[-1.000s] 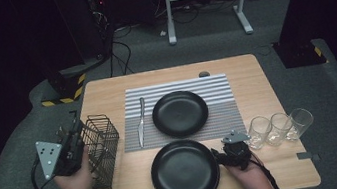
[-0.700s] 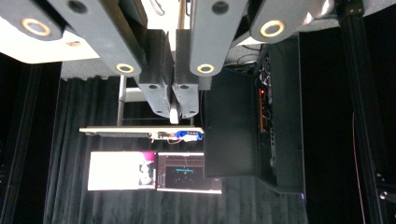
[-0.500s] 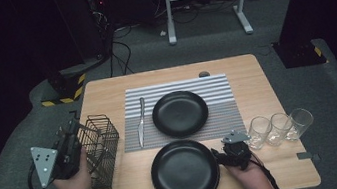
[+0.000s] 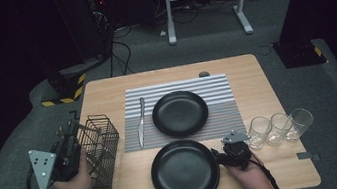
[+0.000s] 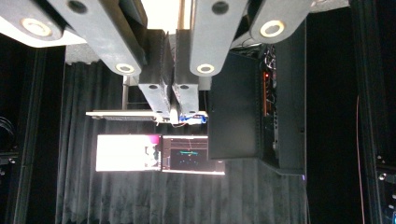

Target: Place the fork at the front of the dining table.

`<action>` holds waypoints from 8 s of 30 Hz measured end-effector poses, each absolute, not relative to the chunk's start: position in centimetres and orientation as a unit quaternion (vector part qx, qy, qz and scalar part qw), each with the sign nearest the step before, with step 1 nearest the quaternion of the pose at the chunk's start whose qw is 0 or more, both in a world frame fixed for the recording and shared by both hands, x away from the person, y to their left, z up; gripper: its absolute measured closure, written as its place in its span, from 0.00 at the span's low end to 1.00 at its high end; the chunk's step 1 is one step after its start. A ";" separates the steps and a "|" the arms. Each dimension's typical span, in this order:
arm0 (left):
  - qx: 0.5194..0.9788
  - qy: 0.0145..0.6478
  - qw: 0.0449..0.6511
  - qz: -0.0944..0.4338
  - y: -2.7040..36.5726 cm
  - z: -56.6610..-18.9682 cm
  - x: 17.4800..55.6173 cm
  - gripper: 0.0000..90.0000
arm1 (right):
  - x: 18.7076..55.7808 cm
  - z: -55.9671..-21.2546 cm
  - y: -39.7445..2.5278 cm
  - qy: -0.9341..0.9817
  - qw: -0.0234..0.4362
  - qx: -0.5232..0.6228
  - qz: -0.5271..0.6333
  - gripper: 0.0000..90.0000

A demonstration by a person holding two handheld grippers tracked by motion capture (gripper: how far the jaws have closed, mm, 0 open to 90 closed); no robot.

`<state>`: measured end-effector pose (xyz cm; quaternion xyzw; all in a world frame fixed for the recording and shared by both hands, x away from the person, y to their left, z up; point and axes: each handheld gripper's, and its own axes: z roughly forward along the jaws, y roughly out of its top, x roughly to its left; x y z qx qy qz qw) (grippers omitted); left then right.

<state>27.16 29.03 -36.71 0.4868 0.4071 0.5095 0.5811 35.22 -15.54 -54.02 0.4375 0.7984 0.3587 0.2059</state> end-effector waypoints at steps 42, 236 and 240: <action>0.526 0.342 0.638 0.446 24.4 -36.9 26.8 0.96 | 35.2 -54.0 -15.5 0.798 0.206 0.438 0.359 0.40; 0.647 0.298 0.645 0.279 12.1 -41.9 30.6 0.95 | 32.4 -46.1 -6.9 0.786 0.235 0.267 0.506 0.94; 0.645 0.299 0.646 0.278 12.2 -41.8 30.6 0.91 | 32.4 -46.1 -6.8 0.788 0.234 0.266 0.504 0.94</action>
